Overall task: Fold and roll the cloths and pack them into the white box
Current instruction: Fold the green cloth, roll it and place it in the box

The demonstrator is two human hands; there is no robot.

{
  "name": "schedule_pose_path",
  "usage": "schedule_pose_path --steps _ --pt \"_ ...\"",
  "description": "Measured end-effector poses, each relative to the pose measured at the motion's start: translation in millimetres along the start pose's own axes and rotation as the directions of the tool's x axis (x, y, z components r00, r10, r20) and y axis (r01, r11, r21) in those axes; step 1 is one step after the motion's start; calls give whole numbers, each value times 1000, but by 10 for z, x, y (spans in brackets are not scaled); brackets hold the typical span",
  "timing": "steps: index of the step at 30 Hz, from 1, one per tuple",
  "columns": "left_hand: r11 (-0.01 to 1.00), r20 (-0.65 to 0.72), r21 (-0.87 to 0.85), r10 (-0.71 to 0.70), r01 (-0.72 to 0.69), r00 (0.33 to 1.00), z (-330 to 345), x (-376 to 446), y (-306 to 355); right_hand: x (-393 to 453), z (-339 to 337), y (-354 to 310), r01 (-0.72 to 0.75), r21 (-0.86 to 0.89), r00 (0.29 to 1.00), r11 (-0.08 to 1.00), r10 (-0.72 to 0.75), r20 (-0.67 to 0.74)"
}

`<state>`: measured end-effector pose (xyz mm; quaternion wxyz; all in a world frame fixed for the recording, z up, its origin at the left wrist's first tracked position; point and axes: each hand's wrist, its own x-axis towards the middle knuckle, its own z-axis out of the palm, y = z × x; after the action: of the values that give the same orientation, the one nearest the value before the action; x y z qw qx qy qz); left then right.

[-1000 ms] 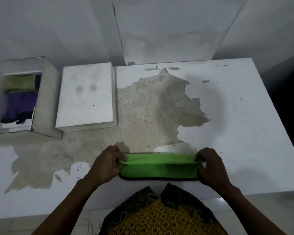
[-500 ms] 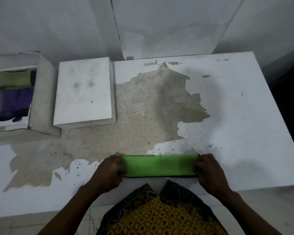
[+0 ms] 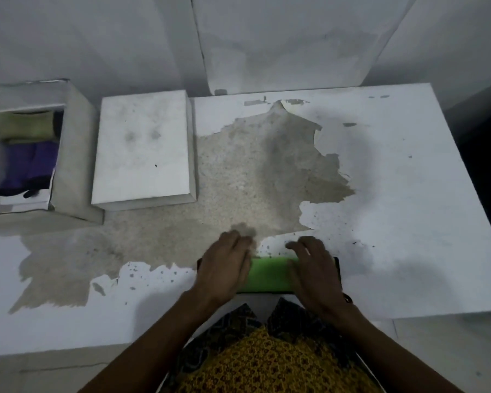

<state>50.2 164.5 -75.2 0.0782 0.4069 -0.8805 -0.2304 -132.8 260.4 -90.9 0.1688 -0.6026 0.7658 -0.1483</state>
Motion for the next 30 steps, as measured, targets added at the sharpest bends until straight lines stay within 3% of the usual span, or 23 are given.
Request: schedule_pose_path --steps 3,8,13,19,26,30 --pt "996 30 7 85 -85 996 335 43 198 23 207 -167 31 92 991 995 -42 126" --pt "993 159 79 70 -83 985 741 -76 33 -57 549 -16 -30 -95 971 995 52 233" --pt "973 157 222 -96 59 983 820 -286 -316 -182 643 200 -89 -219 973 972 132 189" --pt "955 118 246 -201 168 972 669 -422 -680 -238 532 438 -212 -225 965 951 240 106" --pt "960 95 213 -206 182 974 565 -432 -650 -276 421 600 -254 -218 951 942 284 121" --pt "998 62 63 -17 13 998 570 -237 -386 -264 409 563 -267 -200 948 943 295 123"
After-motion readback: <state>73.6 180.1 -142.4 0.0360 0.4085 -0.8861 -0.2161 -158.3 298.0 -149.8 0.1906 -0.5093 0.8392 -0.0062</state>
